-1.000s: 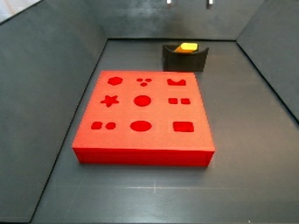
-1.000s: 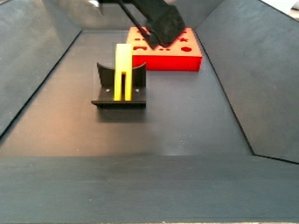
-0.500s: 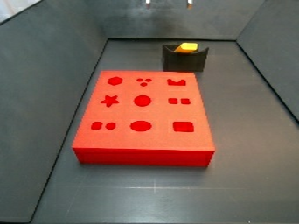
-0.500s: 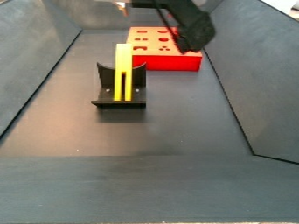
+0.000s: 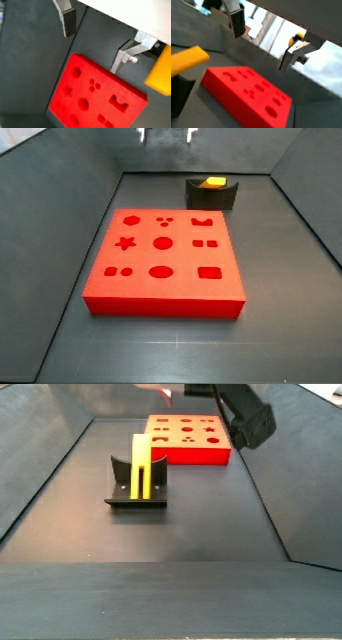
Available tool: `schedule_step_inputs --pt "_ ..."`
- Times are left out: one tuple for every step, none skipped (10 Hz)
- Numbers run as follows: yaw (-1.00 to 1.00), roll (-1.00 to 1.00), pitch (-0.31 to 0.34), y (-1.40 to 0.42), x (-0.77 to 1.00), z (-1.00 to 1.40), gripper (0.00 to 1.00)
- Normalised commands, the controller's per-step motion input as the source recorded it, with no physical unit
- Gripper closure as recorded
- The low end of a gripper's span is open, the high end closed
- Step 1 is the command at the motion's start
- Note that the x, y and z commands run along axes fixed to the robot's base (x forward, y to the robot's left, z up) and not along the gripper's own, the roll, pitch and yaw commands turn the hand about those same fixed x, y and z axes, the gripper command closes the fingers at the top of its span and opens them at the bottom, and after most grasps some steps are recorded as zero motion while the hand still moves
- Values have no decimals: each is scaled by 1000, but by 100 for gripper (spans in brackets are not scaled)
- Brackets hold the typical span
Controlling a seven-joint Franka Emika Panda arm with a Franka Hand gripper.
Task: Pick up the square-circle object. Move up. Rotate the square-circle object. Place the square-circle object on the fixture. Regrasp the square-circle object. Move to above the board. Insert the square-circle object.
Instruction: Regrasp the square-circle object.
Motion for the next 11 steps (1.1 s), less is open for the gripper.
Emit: schedule_step_inputs --pt "-1000 836 -23 -417 0 -966 0" --pt "-1000 820 -50 -224 -7 -770 0" --pt "-1000 803 -86 -104 15 -511 0" --pt "-1000 797 -101 -81 24 -388 0" --pt "-1000 783 -141 -33 32 -86 0" --pt "-1000 777 -156 -16 25 -23 0" --pt "-1000 769 -190 -17 6 -14 0" --pt "-1000 763 -212 -16 -2 -10 0" --pt "-1000 754 -244 -15 -24 8 0" --pt "-1000 748 -267 -13 -37 12 0" --pt "-1000 741 -289 -18 -44 5 0"
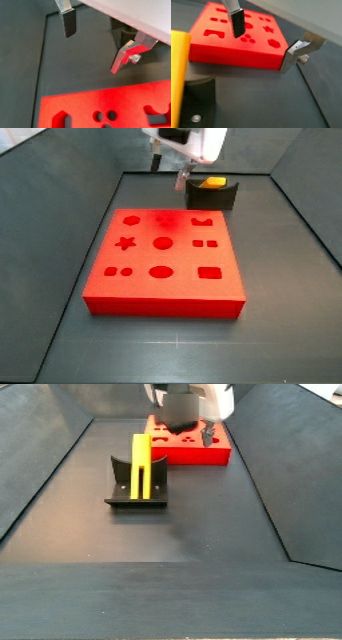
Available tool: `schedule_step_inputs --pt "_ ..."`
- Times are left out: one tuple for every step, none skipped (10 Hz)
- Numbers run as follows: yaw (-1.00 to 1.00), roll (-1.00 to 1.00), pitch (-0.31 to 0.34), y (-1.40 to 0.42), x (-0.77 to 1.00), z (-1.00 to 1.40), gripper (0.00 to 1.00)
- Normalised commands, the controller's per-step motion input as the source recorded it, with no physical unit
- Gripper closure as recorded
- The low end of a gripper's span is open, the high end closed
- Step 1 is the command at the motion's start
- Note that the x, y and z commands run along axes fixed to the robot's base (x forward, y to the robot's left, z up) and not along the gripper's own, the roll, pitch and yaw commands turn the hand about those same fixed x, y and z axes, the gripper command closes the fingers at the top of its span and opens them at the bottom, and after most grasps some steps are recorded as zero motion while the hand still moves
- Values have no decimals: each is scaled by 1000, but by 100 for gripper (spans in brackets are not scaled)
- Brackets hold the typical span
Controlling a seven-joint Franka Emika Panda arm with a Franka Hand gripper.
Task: Pick up the square-circle object. Move up. Rotate the square-circle object. Place the square-circle object on the fixture. Regrasp the square-circle object. Move to above the board. Insert the square-circle object.
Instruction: Regrasp the square-circle object.
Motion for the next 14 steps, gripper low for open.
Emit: schedule_step_inputs --pt "-1000 733 -305 -12 -45 2 0" --pt "-1000 724 -319 -15 -46 8 0" --pt "-1000 719 -327 -16 -50 8 0" --pt "-1000 706 -328 -12 -48 0 0" --pt "-1000 695 -310 -8 -42 1 0" --pt "-1000 694 -289 -12 -46 0 0" --pt "-1000 690 -252 -11 -47 -4 0" --pt "-919 623 -174 -5 -44 -4 0" --pt "-699 462 -61 -5 -42 -3 0" --pt "-441 282 50 -2 -38 -5 0" --pt "-249 166 122 1 -32 4 0" --pt "-163 177 176 0 1000 5 0" --pt "-79 140 204 0 1000 -2 0" --pt "-33 132 227 -4 1000 -24 0"
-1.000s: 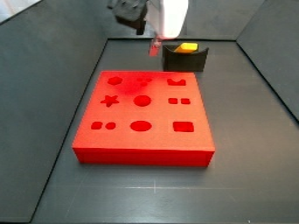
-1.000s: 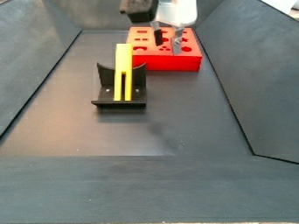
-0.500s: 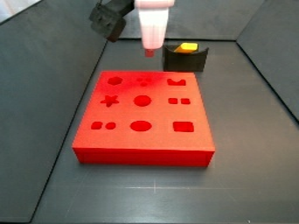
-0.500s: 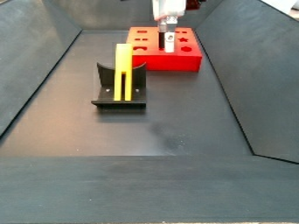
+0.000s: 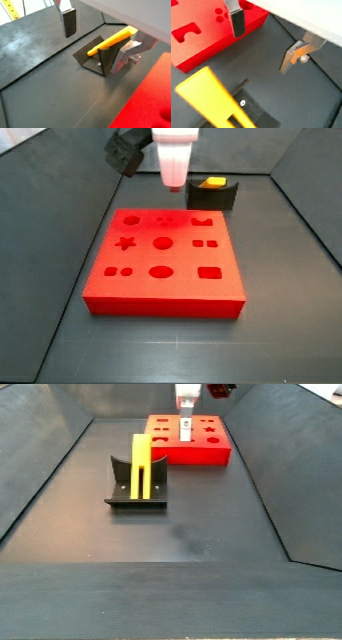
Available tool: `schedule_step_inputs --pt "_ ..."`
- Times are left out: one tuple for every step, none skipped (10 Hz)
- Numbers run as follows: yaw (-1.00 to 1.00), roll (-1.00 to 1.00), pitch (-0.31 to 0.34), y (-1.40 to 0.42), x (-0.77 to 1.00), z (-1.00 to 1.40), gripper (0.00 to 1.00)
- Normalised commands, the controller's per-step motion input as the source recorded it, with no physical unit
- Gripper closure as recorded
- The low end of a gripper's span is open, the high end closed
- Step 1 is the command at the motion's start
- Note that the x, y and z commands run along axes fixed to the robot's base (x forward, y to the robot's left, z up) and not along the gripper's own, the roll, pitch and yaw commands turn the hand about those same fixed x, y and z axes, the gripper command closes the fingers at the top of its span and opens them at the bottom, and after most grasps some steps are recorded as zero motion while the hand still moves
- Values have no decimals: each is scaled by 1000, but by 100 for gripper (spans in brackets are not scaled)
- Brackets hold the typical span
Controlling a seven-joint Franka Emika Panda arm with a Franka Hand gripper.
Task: Pick up the square-circle object. Move up. Rotate the square-circle object. Place the square-circle object on the fixture. Regrasp the square-circle object. Move to above the board. Insert the square-circle object.
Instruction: Regrasp the square-circle object.
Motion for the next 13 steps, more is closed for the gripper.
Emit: schedule_step_inputs --pt "12 111 218 -11 1000 -20 0" --pt "31 93 209 -14 1000 -16 0" --pt "44 69 196 -16 1000 -16 0" --pt "51 51 186 -18 1000 -13 0" --pt "56 36 183 -20 1000 -9 0" --pt "56 27 183 -24 1000 -9 0" --pt "56 20 183 -25 1000 -7 0" --pt "55 17 189 -25 919 -3 0" --pt "52 11 192 -24 840 -1 0" --pt "51 6 199 -19 740 -5 0" --pt "51 6 206 -18 670 2 0" --pt "53 4 213 -19 604 0 0" --pt "56 -1 215 -21 524 -5 0"
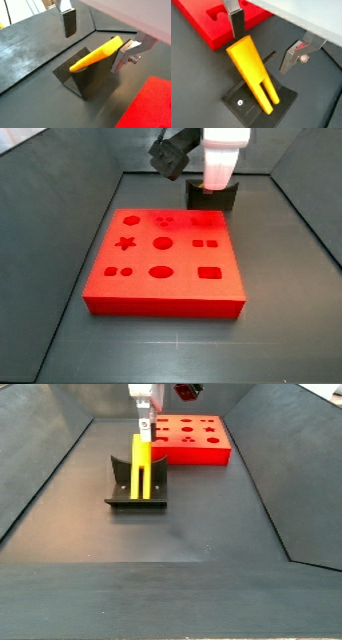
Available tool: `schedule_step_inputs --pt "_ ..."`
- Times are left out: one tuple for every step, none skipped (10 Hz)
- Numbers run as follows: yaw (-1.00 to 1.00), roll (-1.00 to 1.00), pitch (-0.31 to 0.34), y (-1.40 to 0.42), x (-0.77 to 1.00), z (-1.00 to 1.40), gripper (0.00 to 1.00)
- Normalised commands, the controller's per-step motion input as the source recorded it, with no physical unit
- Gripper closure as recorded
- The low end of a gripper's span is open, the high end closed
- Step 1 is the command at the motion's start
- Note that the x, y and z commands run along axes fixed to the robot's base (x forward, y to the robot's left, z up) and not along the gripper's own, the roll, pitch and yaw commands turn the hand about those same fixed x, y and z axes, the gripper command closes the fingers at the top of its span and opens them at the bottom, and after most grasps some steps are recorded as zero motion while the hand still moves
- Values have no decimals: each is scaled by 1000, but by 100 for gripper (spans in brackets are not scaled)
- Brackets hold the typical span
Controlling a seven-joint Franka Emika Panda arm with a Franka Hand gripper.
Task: Pick up the square-circle object. Move up. Rotate the square-circle object. Place the square-circle object on the fixture. Regrasp the square-circle object. Move to above the board. Insert the square-circle object.
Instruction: Regrasp the square-circle object.
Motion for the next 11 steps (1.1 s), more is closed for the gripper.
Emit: schedule_step_inputs --pt "60 -6 213 -18 466 -1 0" --pt "63 -7 220 -18 392 -1 0" --pt "64 -8 223 -19 357 -1 0" --pt "64 -12 226 -21 271 4 0" --pt "65 -13 224 -21 239 -2 0" --pt "66 -12 226 -19 184 -5 0" --pt "66 -12 229 -18 142 4 0" --pt "65 -12 235 -18 97 4 0" --pt "65 -17 228 -19 81 6 0" --pt "65 -21 223 -18 82 2 0" --pt "66 -24 220 -16 83 1 0"
